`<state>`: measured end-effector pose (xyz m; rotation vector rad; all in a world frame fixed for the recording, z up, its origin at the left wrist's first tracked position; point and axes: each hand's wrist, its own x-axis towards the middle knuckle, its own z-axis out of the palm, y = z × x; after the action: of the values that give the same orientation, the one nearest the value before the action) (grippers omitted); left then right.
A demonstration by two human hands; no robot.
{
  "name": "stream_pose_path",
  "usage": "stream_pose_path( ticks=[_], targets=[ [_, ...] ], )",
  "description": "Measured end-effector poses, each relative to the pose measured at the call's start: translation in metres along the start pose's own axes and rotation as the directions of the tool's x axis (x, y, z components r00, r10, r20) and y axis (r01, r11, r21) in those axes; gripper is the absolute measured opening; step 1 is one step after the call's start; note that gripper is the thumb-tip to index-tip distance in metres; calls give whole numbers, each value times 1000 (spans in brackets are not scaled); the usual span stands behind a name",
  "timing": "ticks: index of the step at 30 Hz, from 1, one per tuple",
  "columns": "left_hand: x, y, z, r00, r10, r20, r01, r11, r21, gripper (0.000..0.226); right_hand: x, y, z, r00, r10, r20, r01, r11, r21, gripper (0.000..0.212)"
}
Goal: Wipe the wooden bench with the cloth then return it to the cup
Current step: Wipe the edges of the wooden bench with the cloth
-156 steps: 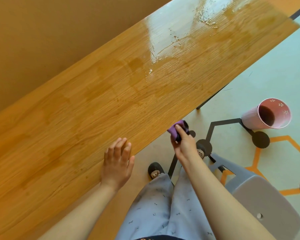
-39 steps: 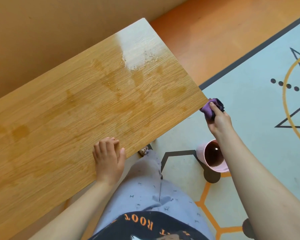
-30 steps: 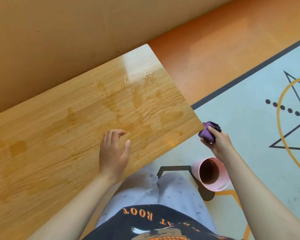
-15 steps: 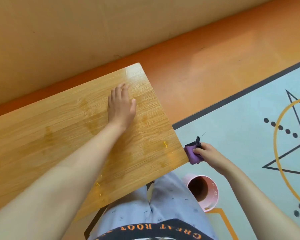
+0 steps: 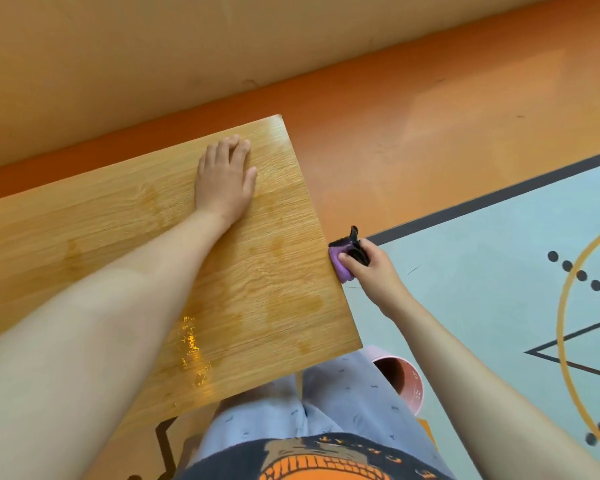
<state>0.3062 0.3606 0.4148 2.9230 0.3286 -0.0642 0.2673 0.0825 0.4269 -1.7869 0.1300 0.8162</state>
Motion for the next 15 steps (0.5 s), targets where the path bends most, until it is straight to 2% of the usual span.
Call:
stream_pose_path(
  ticks=[7, 10, 15],
  targets=[
    [4, -4, -1, 1000, 23, 14, -23, 1000, 17, 48, -64, 43, -20, 994, 84, 66, -84, 996, 2, 13],
    [3, -3, 1, 1000, 26, 11, -26, 999, 34, 47, -36, 30, -10, 996, 78, 32, -78, 997, 1, 8],
    [2, -3, 2, 999, 18, 29, -19, 999, 28, 49, 30, -20, 11, 1000, -23, 5, 23, 997, 68, 13]
  ],
)
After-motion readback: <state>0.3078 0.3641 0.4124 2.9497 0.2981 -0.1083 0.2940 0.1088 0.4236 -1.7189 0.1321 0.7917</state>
